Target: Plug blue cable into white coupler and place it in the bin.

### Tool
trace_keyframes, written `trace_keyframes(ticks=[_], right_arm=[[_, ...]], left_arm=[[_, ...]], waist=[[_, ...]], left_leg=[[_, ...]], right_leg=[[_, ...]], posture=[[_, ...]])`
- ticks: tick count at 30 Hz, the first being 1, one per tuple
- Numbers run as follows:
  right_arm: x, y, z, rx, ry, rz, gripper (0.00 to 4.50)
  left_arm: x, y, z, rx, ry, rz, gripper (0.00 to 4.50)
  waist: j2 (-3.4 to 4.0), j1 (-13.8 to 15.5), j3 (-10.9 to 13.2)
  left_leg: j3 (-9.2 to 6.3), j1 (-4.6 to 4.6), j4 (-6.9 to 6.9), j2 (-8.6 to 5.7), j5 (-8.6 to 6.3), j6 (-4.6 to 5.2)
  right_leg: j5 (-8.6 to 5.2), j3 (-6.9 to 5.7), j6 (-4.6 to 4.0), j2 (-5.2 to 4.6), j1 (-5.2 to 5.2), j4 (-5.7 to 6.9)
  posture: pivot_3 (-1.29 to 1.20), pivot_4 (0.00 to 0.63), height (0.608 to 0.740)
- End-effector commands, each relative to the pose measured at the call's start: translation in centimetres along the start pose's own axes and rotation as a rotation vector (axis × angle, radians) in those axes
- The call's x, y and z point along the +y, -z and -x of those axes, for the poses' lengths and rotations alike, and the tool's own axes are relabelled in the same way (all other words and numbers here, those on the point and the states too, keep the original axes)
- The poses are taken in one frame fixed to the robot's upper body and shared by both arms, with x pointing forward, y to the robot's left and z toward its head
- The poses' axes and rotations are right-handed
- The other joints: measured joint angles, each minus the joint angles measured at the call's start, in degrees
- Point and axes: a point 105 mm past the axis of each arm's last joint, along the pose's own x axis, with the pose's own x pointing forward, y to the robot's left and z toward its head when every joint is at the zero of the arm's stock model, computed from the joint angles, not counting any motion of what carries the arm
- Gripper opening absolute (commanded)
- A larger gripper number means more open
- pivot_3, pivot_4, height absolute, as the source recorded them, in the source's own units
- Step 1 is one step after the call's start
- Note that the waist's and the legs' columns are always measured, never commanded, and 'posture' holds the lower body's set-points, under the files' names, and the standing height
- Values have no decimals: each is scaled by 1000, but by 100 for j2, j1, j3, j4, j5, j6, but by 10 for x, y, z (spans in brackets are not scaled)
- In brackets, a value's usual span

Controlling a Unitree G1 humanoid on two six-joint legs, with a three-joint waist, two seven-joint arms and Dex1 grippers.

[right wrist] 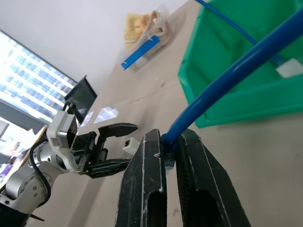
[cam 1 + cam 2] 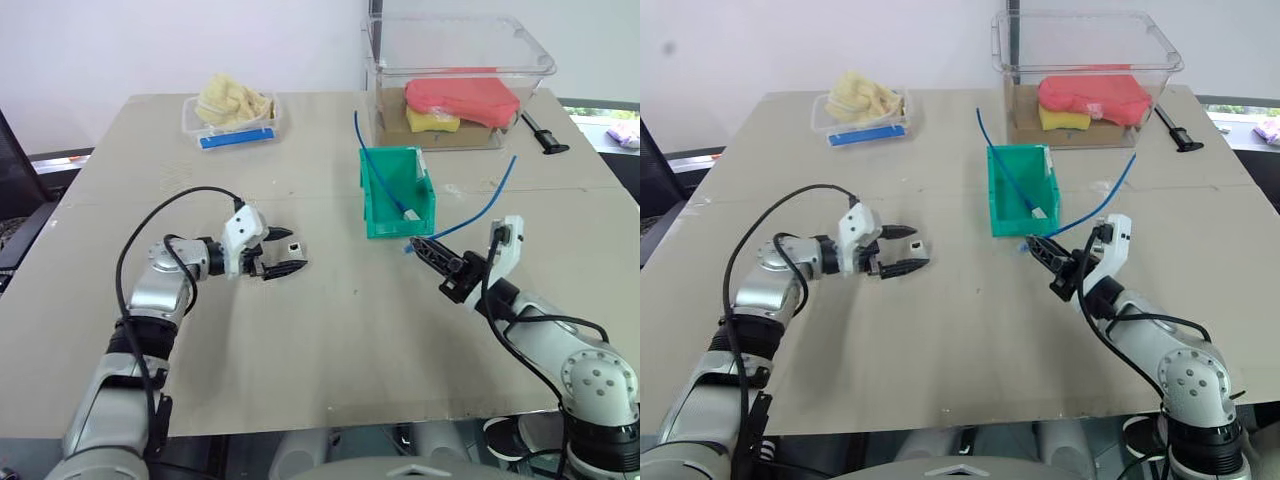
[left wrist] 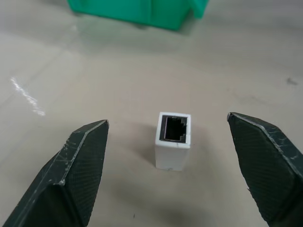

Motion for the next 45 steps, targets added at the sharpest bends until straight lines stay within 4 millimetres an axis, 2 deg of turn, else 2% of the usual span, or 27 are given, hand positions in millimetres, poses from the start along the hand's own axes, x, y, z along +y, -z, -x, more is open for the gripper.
trace_keyframes(ticks=[1, 5, 6, 12, 16, 20, 23, 27, 38, 45], right_arm=[[11, -12, 6, -55, -25, 34, 0], [12, -13, 9, -57, -15, 41, 0], [12, -12, 10, -53, -12, 50, 0], [27, -15, 9, 0, -105, 315, 0], [39, -18, -5, 99, -222, 614, 0], [39, -13, -15, 195, -332, 802, 0], [35, -6, -20, 276, -410, 856, 0], [23, 3, -26, 380, -456, 935, 0], [7, 21, -46, 462, -489, 949, 0], [-4, 35, -45, 551, -510, 966, 0]], left_arm=[[3, 1, 0, 17, 18, -52, 2337], [3, 2, -3, -3, 34, -51, 486], [1, 0, -4, -20, 47, -53, 305], [-25, -29, -12, -124, 200, -75, 308], [-67, -48, -39, -110, 360, -145, 308], [-78, -53, -63, -60, 369, -204, 308], [-79, -57, -77, -56, 353, -226, 308], [-80, -53, -89, -23, 354, -252, 308], [-85, -45, -95, 6, 375, -308, 308], [-85, -44, -95, 10, 372, -305, 308]], waist=[[-1, -2, 0], [-3, 18, -1], [-3, 17, -2], [-3, 9, -1], [0, -4, 1], [-5, 17, -2], [-6, 17, 0], [-7, 19, 0], [-7, 21, 0], [-6, 24, -2]], left_leg=[[-1, 0, 0, 0, 0, 0], [-6, 0, 3, 2, 0, 0], [-5, 0, 3, 2, 0, 0], [-7, -7, 5, 2, 0, 1], [-2, -3, 6, 4, 0, 1], [6, -4, 11, -3, 0, 1], [5, -6, 9, -5, 0, 1], [7, -9, 11, -9, 0, 0], [-3, -11, 12, -8, 1, -1], [-5, -8, 12, -11, 1, -1]], right_leg=[[0, 0, 0, 0, 0, 0], [0, -1, 1, -1, 1, 3], [0, -1, 1, -2, 1, 2], [0, -2, 1, -3, -1, -1], [0, 3, 2, -4, 0, 1], [-1, -15, 2, 0, 10, -4], [0, -16, 1, 2, 8, -3], [0, -15, 1, -3, 8, -6], [1, -14, 0, -4, 2, -3], [1, -14, 1, -4, 3, -1]], posture=[[0, 150, 740], [0, 150, 740], [0, 150, 740], [0, 150, 740], [0, 150, 740], [0, 150, 740], [0, 150, 740], [0, 150, 740], [0, 150, 740], [0, 150, 740]])
